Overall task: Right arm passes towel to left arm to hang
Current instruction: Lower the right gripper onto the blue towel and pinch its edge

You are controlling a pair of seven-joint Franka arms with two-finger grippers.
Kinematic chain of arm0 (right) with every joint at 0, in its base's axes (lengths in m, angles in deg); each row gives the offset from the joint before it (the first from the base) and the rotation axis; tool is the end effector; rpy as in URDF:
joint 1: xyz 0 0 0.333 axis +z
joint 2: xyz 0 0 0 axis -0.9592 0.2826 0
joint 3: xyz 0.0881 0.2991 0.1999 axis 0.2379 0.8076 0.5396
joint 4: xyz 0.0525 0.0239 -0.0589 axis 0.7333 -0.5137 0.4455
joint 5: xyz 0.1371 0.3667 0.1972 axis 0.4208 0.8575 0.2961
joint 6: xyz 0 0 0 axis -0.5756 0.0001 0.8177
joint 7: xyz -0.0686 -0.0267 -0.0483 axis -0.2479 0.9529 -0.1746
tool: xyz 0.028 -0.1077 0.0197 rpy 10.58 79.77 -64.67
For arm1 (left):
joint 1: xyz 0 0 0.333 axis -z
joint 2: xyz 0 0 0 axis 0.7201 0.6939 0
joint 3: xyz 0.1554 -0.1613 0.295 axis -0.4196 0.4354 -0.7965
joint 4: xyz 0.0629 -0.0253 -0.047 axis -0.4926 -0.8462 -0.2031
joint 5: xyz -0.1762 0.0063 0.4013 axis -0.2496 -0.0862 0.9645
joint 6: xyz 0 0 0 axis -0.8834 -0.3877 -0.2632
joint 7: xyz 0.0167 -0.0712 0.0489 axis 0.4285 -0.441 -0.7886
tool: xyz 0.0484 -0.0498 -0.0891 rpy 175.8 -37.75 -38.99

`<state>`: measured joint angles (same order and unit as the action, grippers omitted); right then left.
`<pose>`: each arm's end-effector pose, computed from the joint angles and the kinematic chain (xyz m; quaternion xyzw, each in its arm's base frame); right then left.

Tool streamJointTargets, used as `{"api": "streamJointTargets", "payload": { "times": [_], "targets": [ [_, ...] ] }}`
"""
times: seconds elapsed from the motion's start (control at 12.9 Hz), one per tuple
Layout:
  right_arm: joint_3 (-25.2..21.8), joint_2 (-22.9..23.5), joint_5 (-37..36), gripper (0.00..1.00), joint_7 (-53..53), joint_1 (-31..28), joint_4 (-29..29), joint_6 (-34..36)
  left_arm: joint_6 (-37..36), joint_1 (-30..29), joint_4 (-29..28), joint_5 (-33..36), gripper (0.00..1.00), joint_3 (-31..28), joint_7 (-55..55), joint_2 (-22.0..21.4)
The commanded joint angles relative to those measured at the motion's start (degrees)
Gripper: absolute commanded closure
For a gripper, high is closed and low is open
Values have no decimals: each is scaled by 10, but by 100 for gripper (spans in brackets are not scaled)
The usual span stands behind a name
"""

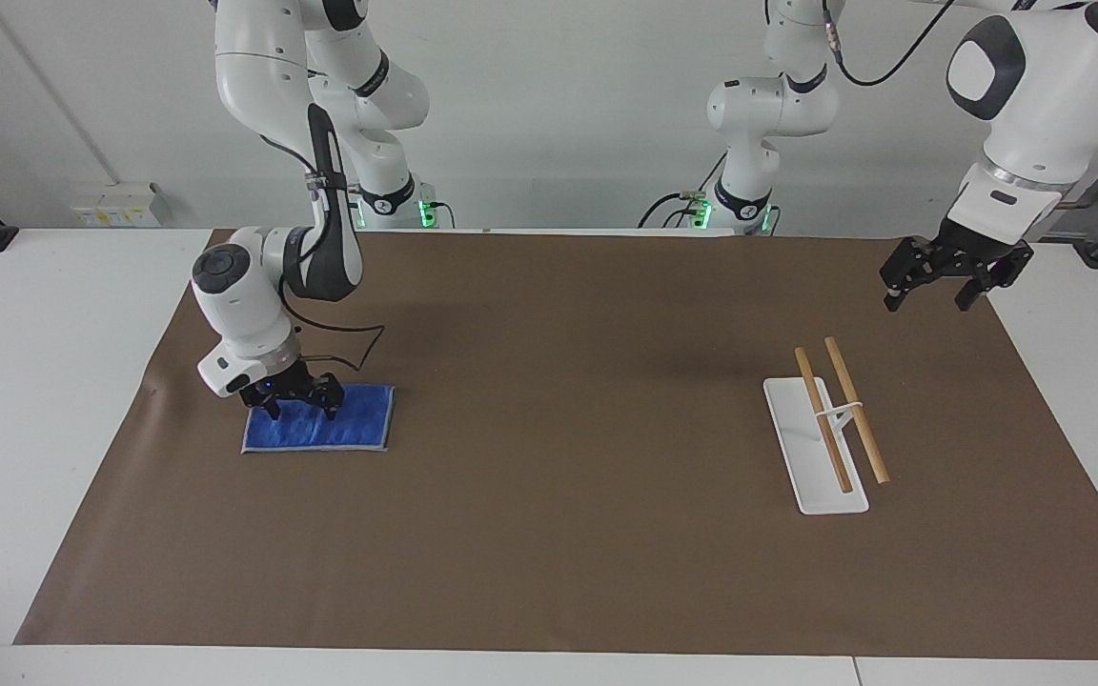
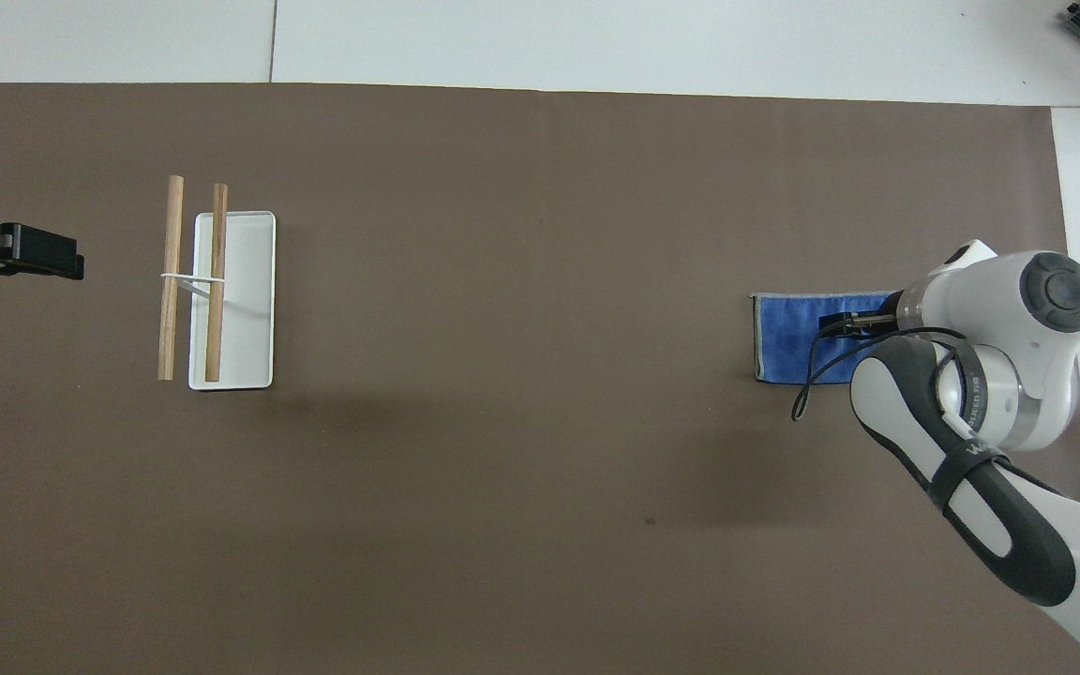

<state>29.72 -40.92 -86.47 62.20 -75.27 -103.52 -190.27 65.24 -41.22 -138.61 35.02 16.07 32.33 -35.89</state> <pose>0.6288 -0.0424 0.2956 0.9994 0.0017 0.0343 0.0067 0.6234 -0.0147 0.6451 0.9988 -0.0248 0.0415 0.0011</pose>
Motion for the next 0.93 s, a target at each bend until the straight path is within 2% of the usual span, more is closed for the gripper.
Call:
{"api": "streamJointTargets", "payload": {
  "times": [0.0,0.08,0.15,0.31,0.39,0.46,0.62,0.85],
  "targets": [
    [2,11,18,0,22,-1,-3,-19,11,-2,-18,6,0,2,-9,-15],
    [2,11,18,0,22,-2,-2,-19,11,-2,-18,6,0,3,-9,-14],
    [2,11,18,13,22,-1,-2,-18,11,-2,-18,6,0,3,-9,-14],
    [3,9,18,71,21,-1,-2,-15,11,-2,-18,6,0,3,-9,-15],
    [3,8,18,92,21,-1,-2,-15,11,-2,-18,6,0,3,-9,-14],
    [3,6,18,97,21,-1,-1,-16,11,-2,-18,6,0,3,-9,-14],
    [3,3,18,100,19,-1,2,-15,11,-2,-18,6,0,2,-9,-14],
    [6,-17,18,100,17,0,10,-14,8,3,-18,6,0,4,-10,-12]
  ]
}}
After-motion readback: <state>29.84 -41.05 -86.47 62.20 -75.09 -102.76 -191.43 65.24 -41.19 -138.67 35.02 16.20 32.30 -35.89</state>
